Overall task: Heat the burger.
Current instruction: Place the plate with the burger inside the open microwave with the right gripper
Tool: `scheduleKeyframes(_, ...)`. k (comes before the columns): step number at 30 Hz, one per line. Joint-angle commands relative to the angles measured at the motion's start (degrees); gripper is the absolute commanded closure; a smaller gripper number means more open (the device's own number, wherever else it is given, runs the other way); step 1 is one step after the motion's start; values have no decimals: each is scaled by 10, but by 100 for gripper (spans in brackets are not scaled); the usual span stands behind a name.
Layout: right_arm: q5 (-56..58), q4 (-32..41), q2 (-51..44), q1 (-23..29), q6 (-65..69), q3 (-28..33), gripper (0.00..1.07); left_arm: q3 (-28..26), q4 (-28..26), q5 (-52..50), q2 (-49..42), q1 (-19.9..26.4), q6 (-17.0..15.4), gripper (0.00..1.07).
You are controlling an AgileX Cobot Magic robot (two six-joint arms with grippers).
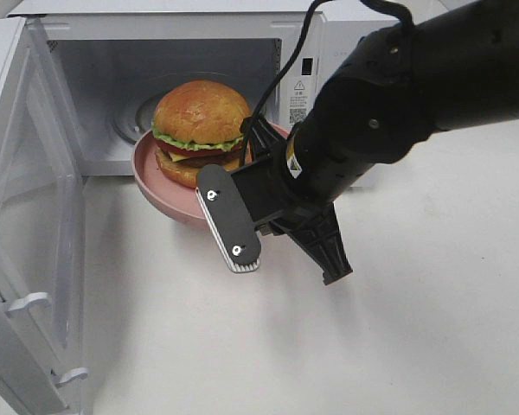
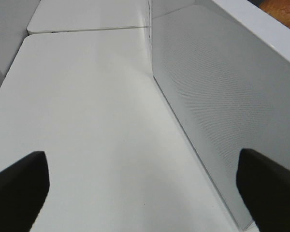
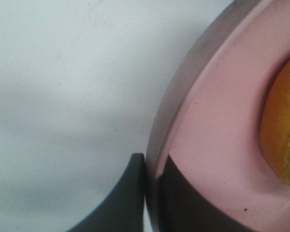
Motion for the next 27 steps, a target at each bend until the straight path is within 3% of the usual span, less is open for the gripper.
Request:
scheduleKeyframes(1, -1, -13, 12, -1, 15, -33, 107, 2, -2, -2, -11, 1, -1, 9)
scheduleKeyframes(18, 29, -35, 97, -1, 59, -150, 107, 2, -2, -2, -11, 1, -1, 9)
scheduleKeyframes(27, 80, -46, 154, -1, 123, -252, 107, 2, -2, -2, -11, 1, -1, 9)
